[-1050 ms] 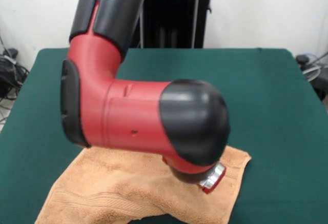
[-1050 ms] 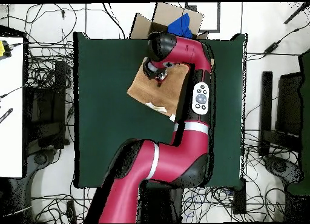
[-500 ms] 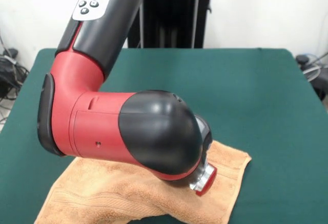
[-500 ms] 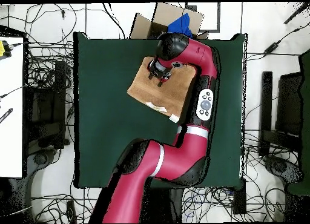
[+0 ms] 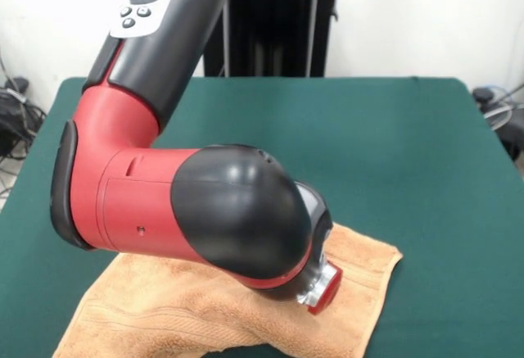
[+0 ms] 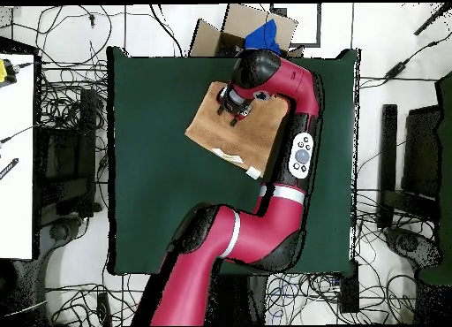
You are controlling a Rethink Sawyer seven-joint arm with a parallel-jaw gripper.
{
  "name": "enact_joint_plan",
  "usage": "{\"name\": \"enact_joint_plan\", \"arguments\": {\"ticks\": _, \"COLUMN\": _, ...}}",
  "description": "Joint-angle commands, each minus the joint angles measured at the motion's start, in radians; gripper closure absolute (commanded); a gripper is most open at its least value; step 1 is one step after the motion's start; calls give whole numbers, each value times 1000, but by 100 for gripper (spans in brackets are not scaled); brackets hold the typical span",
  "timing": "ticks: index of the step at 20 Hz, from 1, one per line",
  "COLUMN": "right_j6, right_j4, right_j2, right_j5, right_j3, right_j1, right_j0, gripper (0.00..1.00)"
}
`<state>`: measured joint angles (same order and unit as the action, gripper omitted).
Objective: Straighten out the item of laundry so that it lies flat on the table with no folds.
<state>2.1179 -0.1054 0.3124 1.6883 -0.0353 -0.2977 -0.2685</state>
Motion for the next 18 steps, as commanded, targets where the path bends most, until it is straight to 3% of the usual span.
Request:
{"name": "enact_joint_plan", "arguments": {"ticks": 1, "right_j6": 48, "right_j4": -146, "right_j2": 40, "right_j5": -498, "right_j3": -158, "right_j1": -284, "right_j0": -30, "gripper": 0}}
{"name": "enact_joint_plan", "arguments": {"ticks": 6, "right_j6": 83, "right_j4": -107, "right_j2": 30, "right_j5": -502, "right_j3": -161, "right_j1": -301, "right_j0": -35, "gripper": 0}}
{"name": "enact_joint_plan", "arguments": {"ticks": 12, "right_j6": 38, "right_j4": -101, "right_j2": -1, "right_j5": -540, "right_j3": -143, "right_j1": -316, "right_j0": -31, "gripper": 0}}
{"name": "enact_joint_plan", "arguments": {"ticks": 15, "right_j6": -109, "right_j4": -105, "right_j2": -44, "right_j5": -699, "right_j3": -73, "right_j1": -366, "right_j0": -8, "gripper": 0}}
{"name": "enact_joint_plan", "arguments": {"ticks": 18, "right_j6": -275, "right_j4": -71, "right_j2": -43, "right_j5": -754, "right_j3": 44, "right_j1": -439, "right_j0": 11, "gripper": 0}}
